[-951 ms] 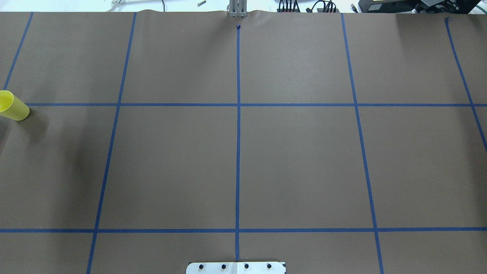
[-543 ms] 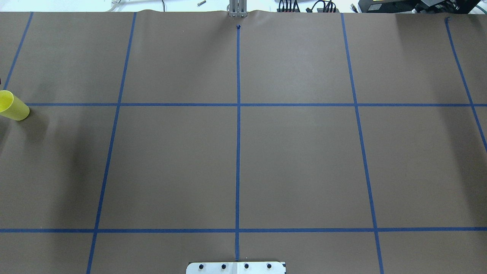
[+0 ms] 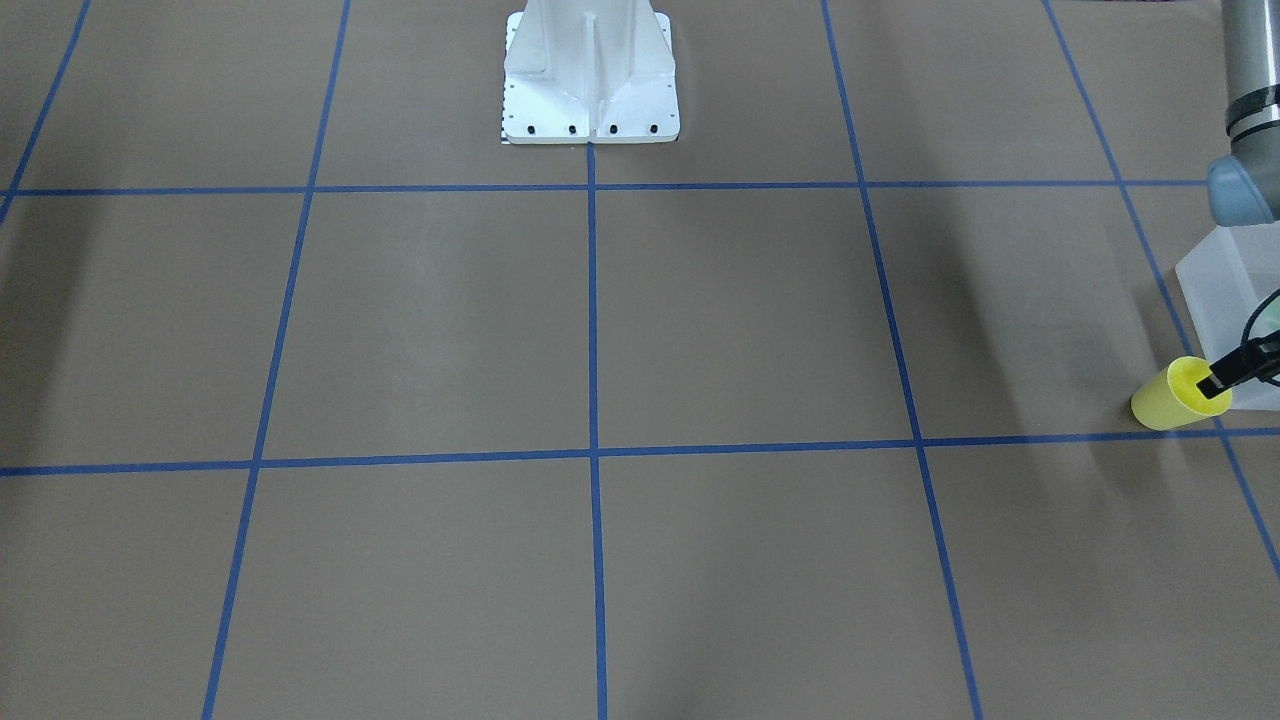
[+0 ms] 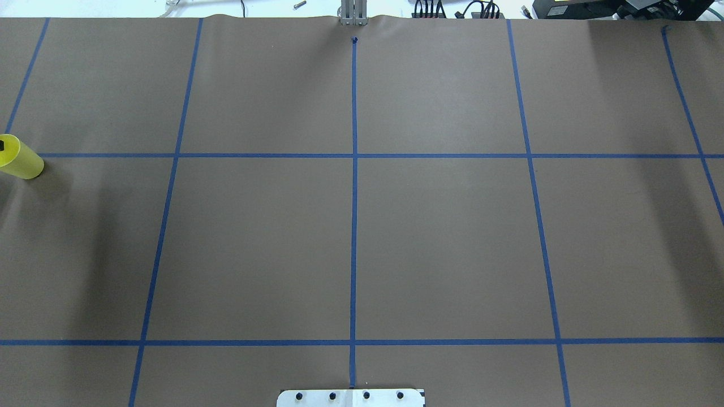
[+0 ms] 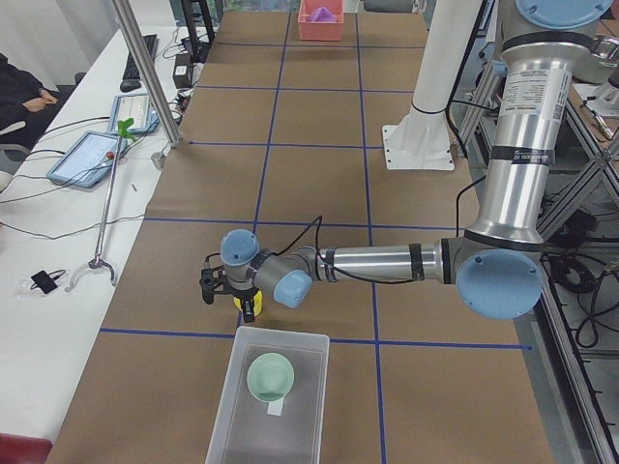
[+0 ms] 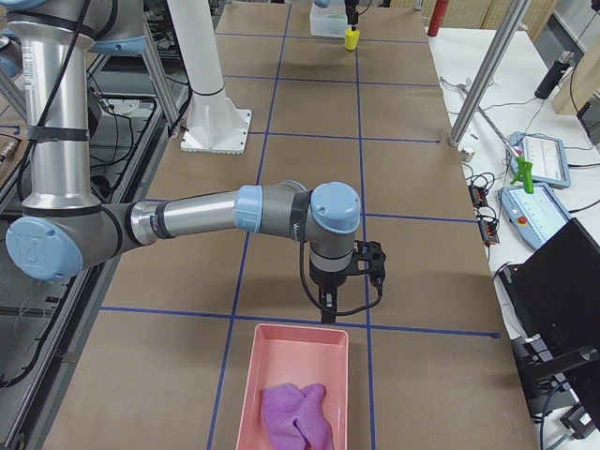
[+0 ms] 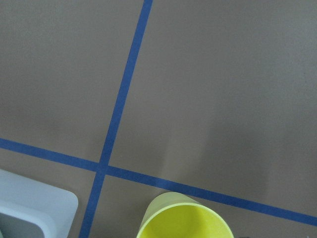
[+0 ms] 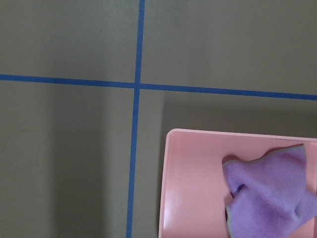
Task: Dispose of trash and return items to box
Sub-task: 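Reach the left gripper to the yellow cup and grasp it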
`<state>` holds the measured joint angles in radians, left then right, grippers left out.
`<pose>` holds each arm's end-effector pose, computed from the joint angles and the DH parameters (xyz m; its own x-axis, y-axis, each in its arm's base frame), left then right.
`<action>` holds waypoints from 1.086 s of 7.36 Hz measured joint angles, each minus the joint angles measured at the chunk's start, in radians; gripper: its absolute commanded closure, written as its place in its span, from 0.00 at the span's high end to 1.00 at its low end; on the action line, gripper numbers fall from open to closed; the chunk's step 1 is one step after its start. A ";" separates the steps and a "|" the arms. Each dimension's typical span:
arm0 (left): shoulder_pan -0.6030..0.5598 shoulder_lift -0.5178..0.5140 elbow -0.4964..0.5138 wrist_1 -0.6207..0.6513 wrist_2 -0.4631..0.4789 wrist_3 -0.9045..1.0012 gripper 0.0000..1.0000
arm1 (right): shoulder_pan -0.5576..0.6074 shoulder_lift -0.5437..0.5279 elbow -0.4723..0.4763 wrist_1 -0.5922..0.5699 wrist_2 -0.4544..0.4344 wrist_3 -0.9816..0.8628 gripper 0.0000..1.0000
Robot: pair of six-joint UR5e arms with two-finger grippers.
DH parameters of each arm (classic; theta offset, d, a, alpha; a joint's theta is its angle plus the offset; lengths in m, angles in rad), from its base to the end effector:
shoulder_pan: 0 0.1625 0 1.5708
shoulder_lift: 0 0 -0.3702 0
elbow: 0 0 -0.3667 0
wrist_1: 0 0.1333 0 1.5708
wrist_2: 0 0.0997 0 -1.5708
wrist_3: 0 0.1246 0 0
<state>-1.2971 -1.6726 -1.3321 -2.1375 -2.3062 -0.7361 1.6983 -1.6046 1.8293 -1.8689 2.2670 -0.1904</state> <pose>0.0954 -0.5237 0.6233 0.6381 -0.2396 -0.7317 0.2465 0.9639 -0.1007 0.1086 -0.4270 0.5534 0.7654 -0.0456 0.6419 0.0184 0.9986 0.0490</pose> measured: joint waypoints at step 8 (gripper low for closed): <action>0.040 0.010 -0.042 -0.032 -0.009 -0.080 0.00 | -0.017 -0.032 0.069 -0.001 0.052 0.017 1.00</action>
<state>-1.2569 -1.6627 -1.3738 -2.1698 -2.3150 -0.8161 1.6813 -1.6362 1.8983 -1.8699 2.3186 -0.1734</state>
